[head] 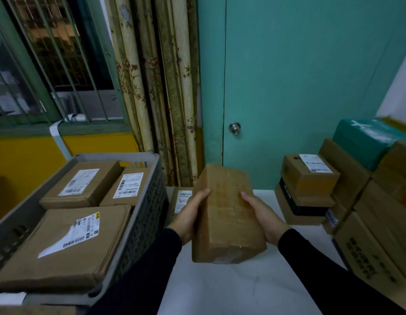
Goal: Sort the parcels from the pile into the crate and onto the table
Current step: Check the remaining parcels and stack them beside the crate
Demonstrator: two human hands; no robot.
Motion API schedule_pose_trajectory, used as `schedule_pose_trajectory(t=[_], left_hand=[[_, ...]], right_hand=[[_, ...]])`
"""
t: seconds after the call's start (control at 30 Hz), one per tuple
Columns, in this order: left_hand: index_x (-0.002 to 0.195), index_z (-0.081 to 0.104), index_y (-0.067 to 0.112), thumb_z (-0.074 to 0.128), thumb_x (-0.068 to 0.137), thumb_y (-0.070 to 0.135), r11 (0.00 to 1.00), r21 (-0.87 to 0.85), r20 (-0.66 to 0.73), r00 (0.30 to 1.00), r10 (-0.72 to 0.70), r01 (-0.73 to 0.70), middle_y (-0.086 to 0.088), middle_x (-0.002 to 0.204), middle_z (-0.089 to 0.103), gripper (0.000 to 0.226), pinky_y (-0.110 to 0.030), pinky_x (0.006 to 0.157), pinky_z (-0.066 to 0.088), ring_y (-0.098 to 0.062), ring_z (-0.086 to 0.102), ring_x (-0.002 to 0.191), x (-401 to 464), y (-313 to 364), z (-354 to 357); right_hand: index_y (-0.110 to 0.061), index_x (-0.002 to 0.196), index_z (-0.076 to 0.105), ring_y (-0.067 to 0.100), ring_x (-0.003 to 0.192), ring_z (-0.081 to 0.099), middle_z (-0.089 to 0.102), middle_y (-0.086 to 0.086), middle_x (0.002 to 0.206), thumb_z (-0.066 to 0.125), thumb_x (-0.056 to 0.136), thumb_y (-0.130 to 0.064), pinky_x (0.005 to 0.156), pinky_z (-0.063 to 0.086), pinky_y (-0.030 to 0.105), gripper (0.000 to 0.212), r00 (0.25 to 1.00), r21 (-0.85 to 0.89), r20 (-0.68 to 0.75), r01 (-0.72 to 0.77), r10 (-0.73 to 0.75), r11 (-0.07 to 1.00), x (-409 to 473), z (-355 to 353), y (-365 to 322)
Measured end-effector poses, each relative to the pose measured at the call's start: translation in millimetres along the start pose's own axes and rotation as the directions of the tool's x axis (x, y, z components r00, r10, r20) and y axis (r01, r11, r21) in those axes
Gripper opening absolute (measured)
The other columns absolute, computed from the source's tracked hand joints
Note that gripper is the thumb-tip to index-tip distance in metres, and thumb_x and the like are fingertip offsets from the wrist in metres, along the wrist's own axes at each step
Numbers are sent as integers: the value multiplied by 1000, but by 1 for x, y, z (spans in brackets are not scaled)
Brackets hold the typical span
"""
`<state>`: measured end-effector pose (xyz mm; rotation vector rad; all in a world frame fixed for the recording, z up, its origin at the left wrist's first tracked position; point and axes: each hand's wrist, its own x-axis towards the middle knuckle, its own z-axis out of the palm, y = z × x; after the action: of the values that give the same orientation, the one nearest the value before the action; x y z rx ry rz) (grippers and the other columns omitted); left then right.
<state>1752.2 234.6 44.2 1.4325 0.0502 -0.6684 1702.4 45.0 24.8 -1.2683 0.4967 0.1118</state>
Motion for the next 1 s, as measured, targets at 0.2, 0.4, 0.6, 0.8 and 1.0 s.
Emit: schedule_pose_trajectory(t=[0.2,0.4,0.6,0.8,1.0], left_hand=[[128,57,23,61,91,52,998,-51,60,998,28,-25,-1,97,80,47,-30,66,58,-16,77,87,4,-6,3],[134,56,18,63,90,45,998,-33,11,999,52,-52,-3,102,78,51,-25,61,57,-13,77,83,2,-11,1],[143,48,21,68,88,45,996,-53,7,997,75,-75,-8,120,72,63,-24,58,59,-15,76,87,4,-16,-2],[142,47,23,70,89,44,996,1,-16,996,87,-87,-7,121,70,62,-21,57,55,-18,71,96,0,-15,-4],[130,56,29,57,91,66,998,6,-22,998,67,-67,-3,114,70,54,-33,83,54,-18,67,100,-6,-12,-4]], right_hand=[[-27,138,48,27,109,69,69,8,124,60,93,-55,88,57,46,54,997,-21,65,48,-46,999,-9,11,-8],[-24,136,51,27,106,70,72,7,118,62,97,-45,89,57,47,46,996,-33,69,66,-64,997,-12,15,-7],[-26,138,51,28,108,70,73,7,120,64,95,-46,98,54,54,50,995,-31,58,79,-78,996,-12,15,0],[-23,139,52,26,105,72,74,7,117,64,96,-41,86,59,45,48,994,-45,61,92,-89,995,-12,15,-3],[-25,134,55,29,106,71,74,7,116,61,97,-46,93,56,50,43,999,-47,29,34,-33,998,-13,10,-5]])
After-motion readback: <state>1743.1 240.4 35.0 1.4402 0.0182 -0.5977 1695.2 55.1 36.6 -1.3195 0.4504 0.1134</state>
